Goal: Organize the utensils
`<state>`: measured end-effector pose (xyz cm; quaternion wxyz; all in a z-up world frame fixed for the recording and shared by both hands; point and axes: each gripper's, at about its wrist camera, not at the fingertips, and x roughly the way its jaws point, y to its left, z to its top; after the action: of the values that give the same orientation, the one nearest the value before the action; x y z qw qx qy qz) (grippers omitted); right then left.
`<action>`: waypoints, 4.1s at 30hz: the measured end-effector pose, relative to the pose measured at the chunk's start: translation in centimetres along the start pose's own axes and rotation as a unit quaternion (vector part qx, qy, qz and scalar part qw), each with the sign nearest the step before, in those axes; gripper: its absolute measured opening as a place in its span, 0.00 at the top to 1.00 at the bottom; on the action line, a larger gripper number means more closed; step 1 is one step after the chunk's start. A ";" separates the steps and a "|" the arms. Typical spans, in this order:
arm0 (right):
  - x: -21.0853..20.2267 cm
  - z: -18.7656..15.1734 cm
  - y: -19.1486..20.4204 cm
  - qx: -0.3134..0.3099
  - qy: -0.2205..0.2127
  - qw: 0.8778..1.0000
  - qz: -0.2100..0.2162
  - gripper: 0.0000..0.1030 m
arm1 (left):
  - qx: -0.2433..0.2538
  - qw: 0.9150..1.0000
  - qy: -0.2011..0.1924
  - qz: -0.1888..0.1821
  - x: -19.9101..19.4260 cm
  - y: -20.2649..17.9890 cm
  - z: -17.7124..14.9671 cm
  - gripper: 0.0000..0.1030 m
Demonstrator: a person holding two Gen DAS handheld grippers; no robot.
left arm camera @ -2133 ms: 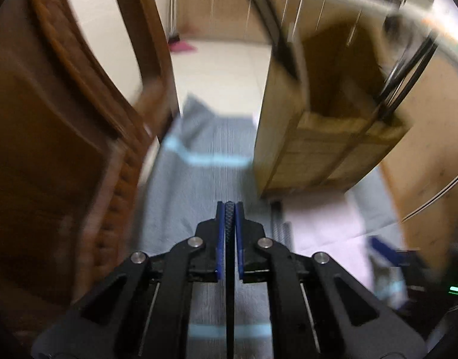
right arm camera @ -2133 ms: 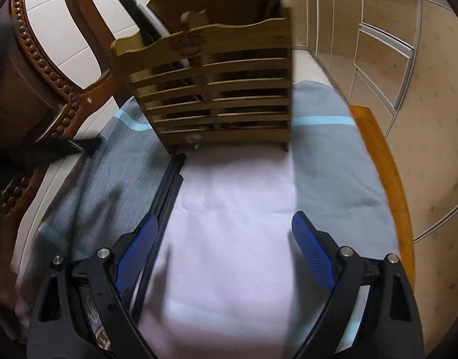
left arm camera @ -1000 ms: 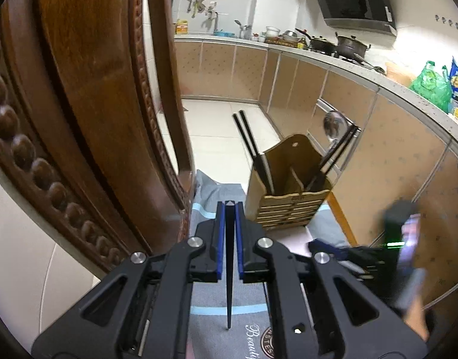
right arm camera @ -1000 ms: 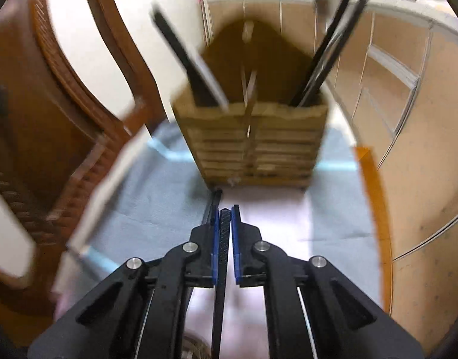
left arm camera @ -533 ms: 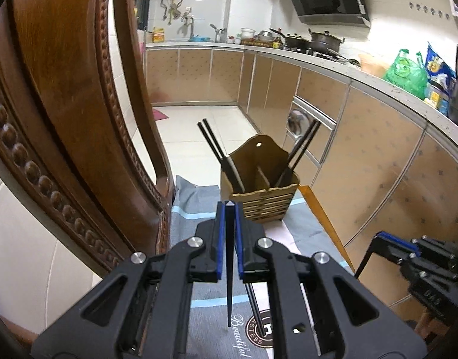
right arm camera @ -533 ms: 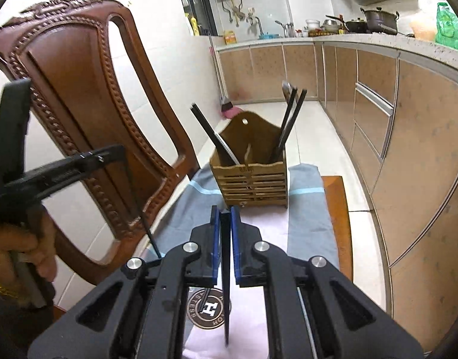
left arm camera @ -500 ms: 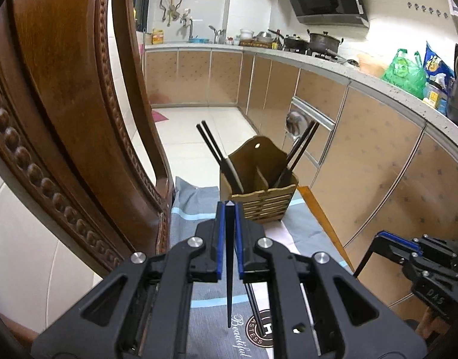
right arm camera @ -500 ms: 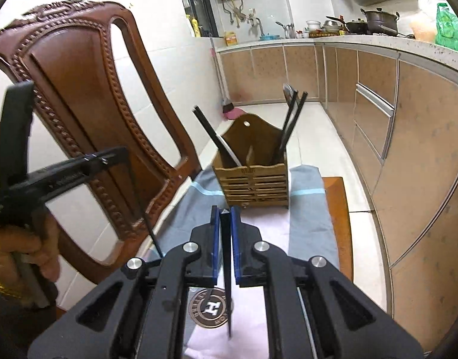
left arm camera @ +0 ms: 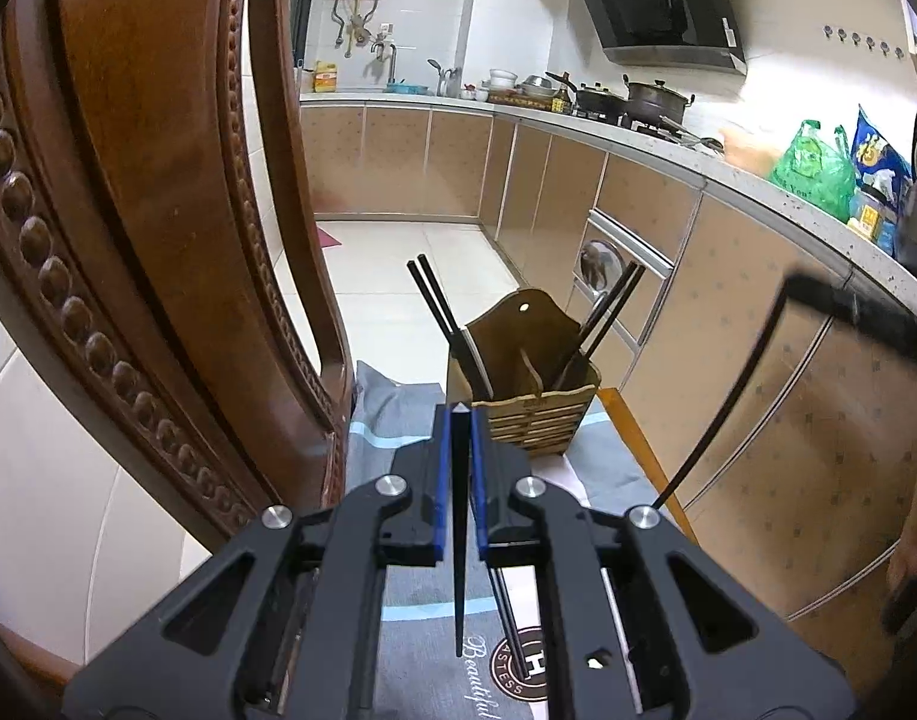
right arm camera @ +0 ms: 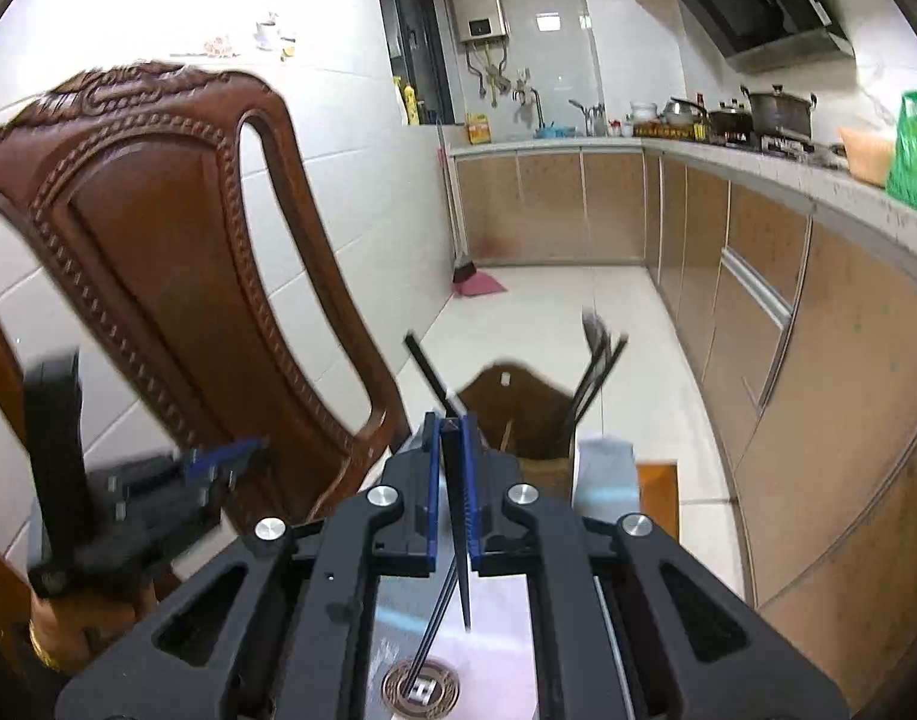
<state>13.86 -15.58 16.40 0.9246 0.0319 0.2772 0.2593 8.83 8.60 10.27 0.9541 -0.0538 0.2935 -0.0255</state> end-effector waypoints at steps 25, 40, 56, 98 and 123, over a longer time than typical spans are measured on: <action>15.9 -8.8 -8.5 0.122 0.166 0.978 -0.023 0.48 | -0.015 1.000 0.005 0.004 0.9 0.4 0.2 0.94; 23.4 -9.3 -10.7 0.217 0.194 0.956 0.043 0.92 | -0.020 1.000 0.014 0.007 1.6 0.6 0.3 0.94; 13.0 4.2 -4.5 0.051 -0.003 0.998 -0.025 0.92 | -0.024 1.000 0.010 0.001 1.4 1.1 0.2 0.94; -1.2 -15.2 -16.6 0.200 -0.168 0.964 -0.048 0.03 | -0.122 0.983 -0.129 -0.034 1.3 -0.7 16.0 0.94; 0.6 -15.6 -16.4 0.189 -0.136 0.972 -0.025 0.03 | -0.187 0.974 -0.116 -0.050 9.4 2.1 14.6 0.94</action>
<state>13.62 -30.82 -0.36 0.9370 0.2343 0.1932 0.1725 24.87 11.18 16.80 0.9521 -0.2485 0.1777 -0.0116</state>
